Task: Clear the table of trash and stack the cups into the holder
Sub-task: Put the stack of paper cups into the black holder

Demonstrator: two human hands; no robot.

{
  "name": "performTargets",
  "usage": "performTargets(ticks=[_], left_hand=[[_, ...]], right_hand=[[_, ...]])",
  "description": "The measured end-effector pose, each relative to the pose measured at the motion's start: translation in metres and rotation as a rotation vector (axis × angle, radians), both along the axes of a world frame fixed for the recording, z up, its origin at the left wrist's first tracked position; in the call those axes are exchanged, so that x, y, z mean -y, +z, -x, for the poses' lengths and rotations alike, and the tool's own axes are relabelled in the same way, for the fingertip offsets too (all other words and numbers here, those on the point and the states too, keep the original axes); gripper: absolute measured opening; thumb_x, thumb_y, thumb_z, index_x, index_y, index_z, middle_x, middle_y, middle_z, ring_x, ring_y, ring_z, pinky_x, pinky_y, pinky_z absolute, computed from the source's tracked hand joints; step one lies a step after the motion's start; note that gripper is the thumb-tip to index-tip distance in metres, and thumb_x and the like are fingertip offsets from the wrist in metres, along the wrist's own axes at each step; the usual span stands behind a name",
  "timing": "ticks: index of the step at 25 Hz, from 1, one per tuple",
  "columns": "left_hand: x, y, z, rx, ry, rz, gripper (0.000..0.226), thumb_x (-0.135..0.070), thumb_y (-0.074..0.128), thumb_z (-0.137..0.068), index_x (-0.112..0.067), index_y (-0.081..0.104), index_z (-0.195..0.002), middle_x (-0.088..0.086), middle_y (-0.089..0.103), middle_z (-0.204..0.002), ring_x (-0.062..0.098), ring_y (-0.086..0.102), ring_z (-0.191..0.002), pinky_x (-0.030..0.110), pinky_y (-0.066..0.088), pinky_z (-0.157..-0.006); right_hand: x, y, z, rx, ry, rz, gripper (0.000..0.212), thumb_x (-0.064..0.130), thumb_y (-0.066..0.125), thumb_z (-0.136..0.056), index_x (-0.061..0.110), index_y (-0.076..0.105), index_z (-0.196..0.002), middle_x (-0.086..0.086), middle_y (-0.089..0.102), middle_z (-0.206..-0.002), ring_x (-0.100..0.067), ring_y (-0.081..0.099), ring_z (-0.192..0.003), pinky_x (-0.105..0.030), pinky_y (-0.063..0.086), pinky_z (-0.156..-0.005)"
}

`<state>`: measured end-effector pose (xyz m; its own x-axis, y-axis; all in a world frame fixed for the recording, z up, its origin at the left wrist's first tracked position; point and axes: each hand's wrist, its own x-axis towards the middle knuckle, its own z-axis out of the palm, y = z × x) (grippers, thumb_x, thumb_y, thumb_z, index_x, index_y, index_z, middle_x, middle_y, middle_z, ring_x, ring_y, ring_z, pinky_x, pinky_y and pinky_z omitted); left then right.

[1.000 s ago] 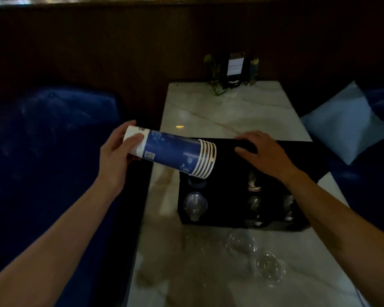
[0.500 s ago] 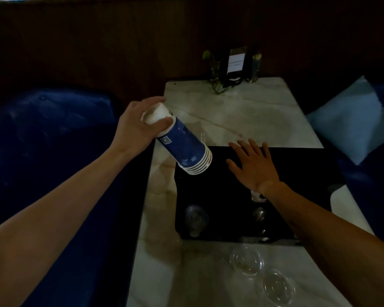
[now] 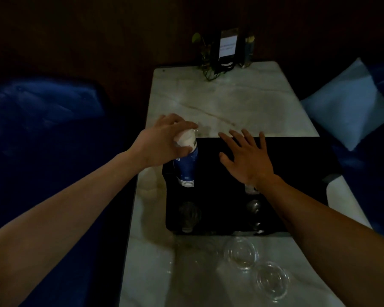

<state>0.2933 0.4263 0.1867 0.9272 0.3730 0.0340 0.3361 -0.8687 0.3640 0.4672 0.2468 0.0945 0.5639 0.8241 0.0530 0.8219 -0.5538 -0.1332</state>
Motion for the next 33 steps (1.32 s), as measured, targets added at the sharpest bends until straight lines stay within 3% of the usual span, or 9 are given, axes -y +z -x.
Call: performTargets(ticks=[7, 14, 21, 28, 31, 33], left_hand=[[0.013, -0.022, -0.008, -0.159, -0.034, -0.053, 0.064, -0.038, 0.074, -0.075, -0.036, 0.046, -0.132, -0.004, 0.048, -0.135, 0.022, 0.052, -0.119, 0.044, 0.048, -0.094], [0.02, -0.042, -0.012, -0.281, -0.06, -0.165, 0.054, -0.038, 0.073, -0.073, -0.028, 0.05, -0.121, 0.003, 0.054, -0.119, 0.026, 0.058, -0.107, 0.045, 0.053, -0.084], [0.015, -0.06, -0.014, -0.259, -0.058, -0.155, 0.064, -0.035, 0.075, -0.069, -0.027, 0.045, -0.124, 0.005, 0.052, -0.118, 0.027, 0.055, -0.107, 0.036, 0.043, -0.074], [0.026, -0.07, -0.011, -0.315, -0.091, -0.315, 0.082, -0.037, 0.074, -0.075, -0.02, 0.031, -0.142, 0.015, 0.044, -0.136, 0.034, 0.047, -0.122, 0.043, 0.042, -0.098], [0.035, -0.075, 0.003, -0.274, -0.081, -0.41, 0.088, -0.036, 0.069, -0.081, -0.017, 0.018, -0.151, 0.018, 0.028, -0.153, 0.035, 0.029, -0.141, 0.043, 0.027, -0.116], [0.045, -0.079, 0.019, -0.159, -0.025, -0.386, 0.085, -0.033, 0.065, -0.085, -0.016, 0.016, -0.152, 0.017, 0.022, -0.158, 0.033, 0.02, -0.147, 0.042, 0.02, -0.12]], right_hand=[[0.0, 0.003, 0.001, 0.02, 0.004, 0.004, 0.064, 0.062, 0.017, -0.088, 0.043, 0.013, -0.15, 0.005, 0.024, -0.16, -0.026, 0.009, -0.15, -0.061, -0.004, -0.117], [-0.001, 0.007, 0.002, 0.021, 0.0, 0.011, 0.062, 0.058, 0.026, -0.091, 0.042, 0.016, -0.15, 0.004, 0.024, -0.16, -0.025, 0.012, -0.149, -0.06, -0.002, -0.118], [-0.002, 0.007, -0.001, 0.035, -0.001, 0.03, 0.064, 0.06, 0.023, -0.088, 0.042, 0.017, -0.149, 0.004, 0.027, -0.159, -0.025, 0.015, -0.148, -0.061, 0.0, -0.117], [-0.002, 0.007, -0.001, 0.039, 0.004, 0.075, 0.064, 0.06, 0.022, -0.09, 0.04, 0.016, -0.15, 0.002, 0.025, -0.16, -0.025, 0.014, -0.149, -0.061, 0.002, -0.117], [-0.001, 0.011, 0.007, 0.069, 0.016, 0.006, 0.059, 0.052, 0.026, -0.095, 0.031, 0.026, -0.15, 0.0, 0.031, -0.158, -0.025, 0.02, -0.147, -0.056, 0.01, -0.119], [0.002, 0.017, 0.015, 0.097, 0.035, -0.117, 0.052, 0.044, 0.032, -0.098, 0.023, 0.038, -0.146, -0.004, 0.042, -0.151, -0.027, 0.03, -0.144, -0.052, 0.019, -0.117]])
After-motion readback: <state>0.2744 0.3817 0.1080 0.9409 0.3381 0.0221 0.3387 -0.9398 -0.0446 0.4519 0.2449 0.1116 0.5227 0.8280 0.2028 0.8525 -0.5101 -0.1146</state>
